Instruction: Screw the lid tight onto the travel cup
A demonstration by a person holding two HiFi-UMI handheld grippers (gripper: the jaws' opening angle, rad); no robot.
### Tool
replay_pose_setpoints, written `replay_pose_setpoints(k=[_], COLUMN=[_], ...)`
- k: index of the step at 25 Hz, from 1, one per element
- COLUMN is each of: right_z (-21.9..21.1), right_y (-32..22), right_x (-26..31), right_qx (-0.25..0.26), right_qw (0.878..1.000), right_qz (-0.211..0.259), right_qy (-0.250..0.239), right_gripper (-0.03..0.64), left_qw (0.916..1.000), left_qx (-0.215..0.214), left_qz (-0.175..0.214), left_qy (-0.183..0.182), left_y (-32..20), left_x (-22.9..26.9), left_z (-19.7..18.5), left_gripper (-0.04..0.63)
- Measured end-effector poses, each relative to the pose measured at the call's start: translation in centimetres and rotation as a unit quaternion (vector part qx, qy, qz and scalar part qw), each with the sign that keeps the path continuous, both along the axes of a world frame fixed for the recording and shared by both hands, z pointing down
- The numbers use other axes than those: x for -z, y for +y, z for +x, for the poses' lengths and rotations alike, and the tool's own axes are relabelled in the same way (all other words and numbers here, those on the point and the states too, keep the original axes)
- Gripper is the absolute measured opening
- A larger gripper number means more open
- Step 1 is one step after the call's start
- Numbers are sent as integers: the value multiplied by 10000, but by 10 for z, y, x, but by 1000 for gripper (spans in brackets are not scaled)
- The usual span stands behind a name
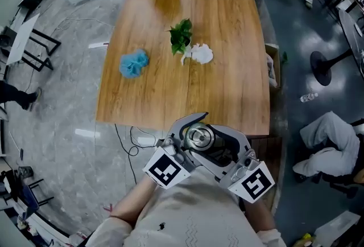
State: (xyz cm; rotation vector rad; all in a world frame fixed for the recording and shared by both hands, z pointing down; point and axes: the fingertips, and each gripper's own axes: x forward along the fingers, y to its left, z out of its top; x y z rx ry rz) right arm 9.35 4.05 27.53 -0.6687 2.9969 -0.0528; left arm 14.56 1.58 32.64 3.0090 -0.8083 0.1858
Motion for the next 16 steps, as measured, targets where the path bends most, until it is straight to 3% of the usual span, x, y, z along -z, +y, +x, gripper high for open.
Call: replay_pose_setpoints(k=[5, 16], right_z=[19, 46], right_y=[14, 34], right_x=[-2, 4], right_qx=[132, -12], right_qw=[9999, 9997], right_qz=[29, 228], right_qy=[-35, -93], right_gripper=[242, 242], left_qw=[9999, 9996], left_qx=[129, -53], left_qz=[34, 279], left_qy=[38, -69], left_y=[12, 32], left_x=[-1, 4], left_z=[19, 46], left_gripper=[405, 405])
